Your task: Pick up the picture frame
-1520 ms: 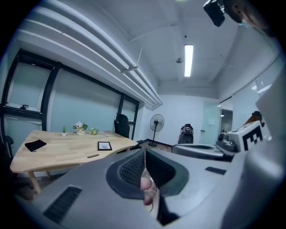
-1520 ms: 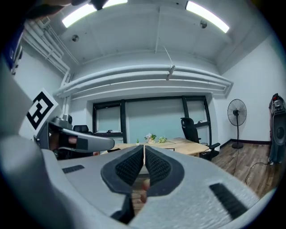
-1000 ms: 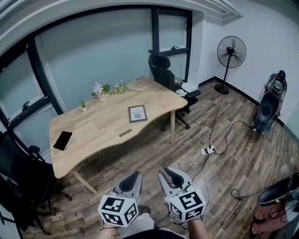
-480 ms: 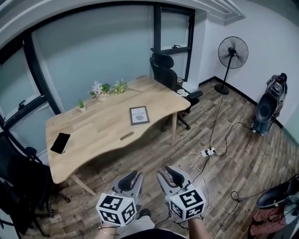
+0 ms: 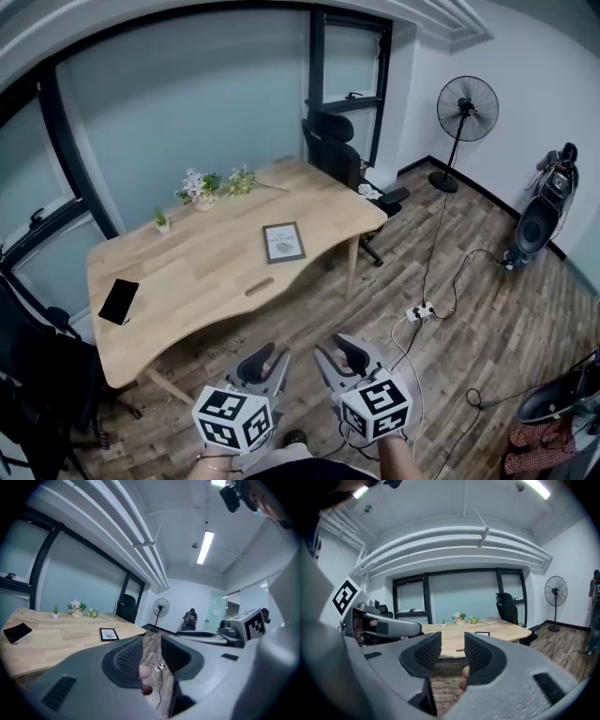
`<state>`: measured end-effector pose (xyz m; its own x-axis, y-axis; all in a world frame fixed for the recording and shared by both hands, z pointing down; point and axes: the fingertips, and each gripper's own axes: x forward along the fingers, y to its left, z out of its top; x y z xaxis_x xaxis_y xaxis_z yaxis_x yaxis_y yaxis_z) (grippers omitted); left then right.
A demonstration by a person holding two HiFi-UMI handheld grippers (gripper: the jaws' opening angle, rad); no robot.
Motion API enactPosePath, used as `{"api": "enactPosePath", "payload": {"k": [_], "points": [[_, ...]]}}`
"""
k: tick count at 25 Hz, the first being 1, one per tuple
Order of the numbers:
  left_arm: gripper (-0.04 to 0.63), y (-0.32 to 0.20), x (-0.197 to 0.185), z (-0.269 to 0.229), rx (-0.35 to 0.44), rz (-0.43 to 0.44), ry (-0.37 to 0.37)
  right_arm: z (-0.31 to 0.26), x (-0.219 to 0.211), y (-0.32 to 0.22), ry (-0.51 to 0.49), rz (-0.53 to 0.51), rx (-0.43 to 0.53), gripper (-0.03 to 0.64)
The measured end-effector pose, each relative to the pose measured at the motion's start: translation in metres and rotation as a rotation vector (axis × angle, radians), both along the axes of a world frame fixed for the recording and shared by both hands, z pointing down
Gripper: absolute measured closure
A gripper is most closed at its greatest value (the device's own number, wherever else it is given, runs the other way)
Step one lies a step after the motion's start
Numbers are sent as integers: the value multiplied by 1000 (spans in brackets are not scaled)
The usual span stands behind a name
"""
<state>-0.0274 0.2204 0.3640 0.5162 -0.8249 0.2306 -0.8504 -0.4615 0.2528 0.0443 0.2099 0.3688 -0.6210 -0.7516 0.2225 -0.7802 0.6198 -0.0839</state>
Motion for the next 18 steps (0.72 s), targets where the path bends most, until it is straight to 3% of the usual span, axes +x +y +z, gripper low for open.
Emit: {"api": "enactPosePath", "payload": {"k": [18], "points": [[466,-58,-40,5,-32,27,12,1,-35,-63,45,23,-15,489]]}}
